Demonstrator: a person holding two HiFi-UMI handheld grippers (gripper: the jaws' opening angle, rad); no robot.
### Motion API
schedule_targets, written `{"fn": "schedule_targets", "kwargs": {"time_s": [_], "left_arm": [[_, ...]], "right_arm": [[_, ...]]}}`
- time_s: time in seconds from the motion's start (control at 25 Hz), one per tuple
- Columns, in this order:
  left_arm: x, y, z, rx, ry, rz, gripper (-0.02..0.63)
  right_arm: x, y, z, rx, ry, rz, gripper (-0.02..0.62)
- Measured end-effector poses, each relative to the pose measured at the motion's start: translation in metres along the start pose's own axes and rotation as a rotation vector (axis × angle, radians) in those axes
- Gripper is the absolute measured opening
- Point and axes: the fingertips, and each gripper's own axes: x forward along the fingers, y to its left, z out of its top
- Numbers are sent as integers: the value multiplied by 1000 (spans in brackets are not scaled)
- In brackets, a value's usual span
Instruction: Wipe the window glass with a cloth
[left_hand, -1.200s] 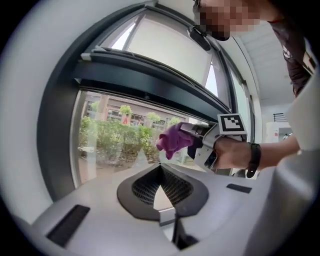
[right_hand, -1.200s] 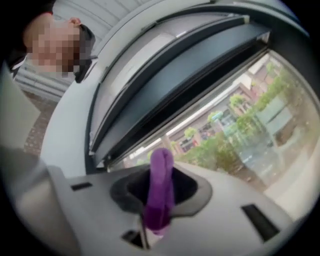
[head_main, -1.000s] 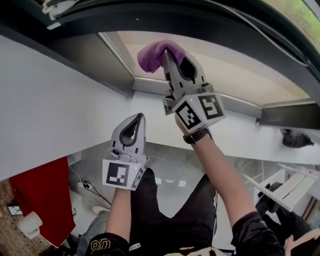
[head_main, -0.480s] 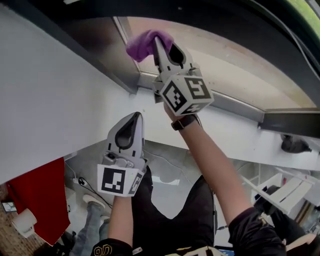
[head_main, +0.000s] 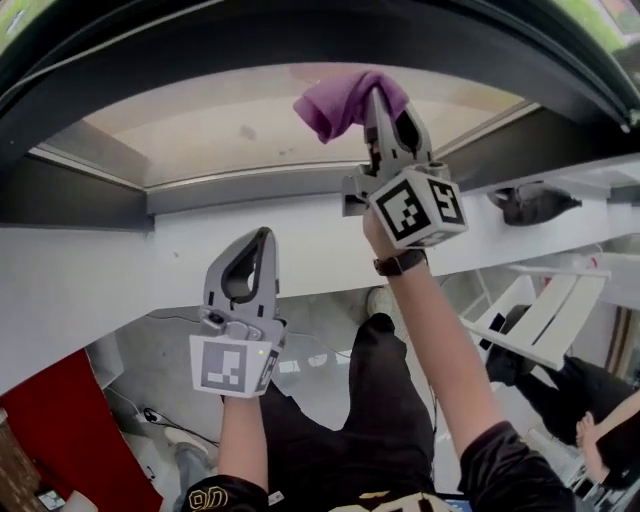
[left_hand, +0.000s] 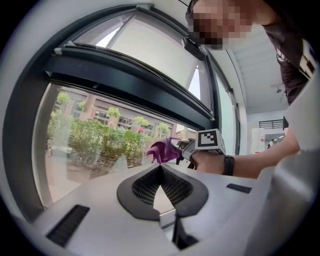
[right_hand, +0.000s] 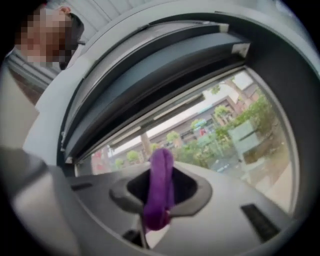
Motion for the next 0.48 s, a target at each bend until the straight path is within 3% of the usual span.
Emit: {"fn": "schedule_targets", "kwargs": {"time_s": [0.16,0.28,0.36,0.48], "left_arm": [[44,-63,-11,-41,-22,-61,15],[67,-94,-17,-66,-47,-77,15],[74,-106,-20,-92,-58,-80,15],[65,-103,-18,-157,-81,-65,15]], "right_arm": [[-45,-127,46,13,-39,-218,74],[-67,-196,69,2,-50,-321,74],[-73,-215,79,-13,-53,-335,74],[-73,-203,78,-12,-59,-304,74]]}}
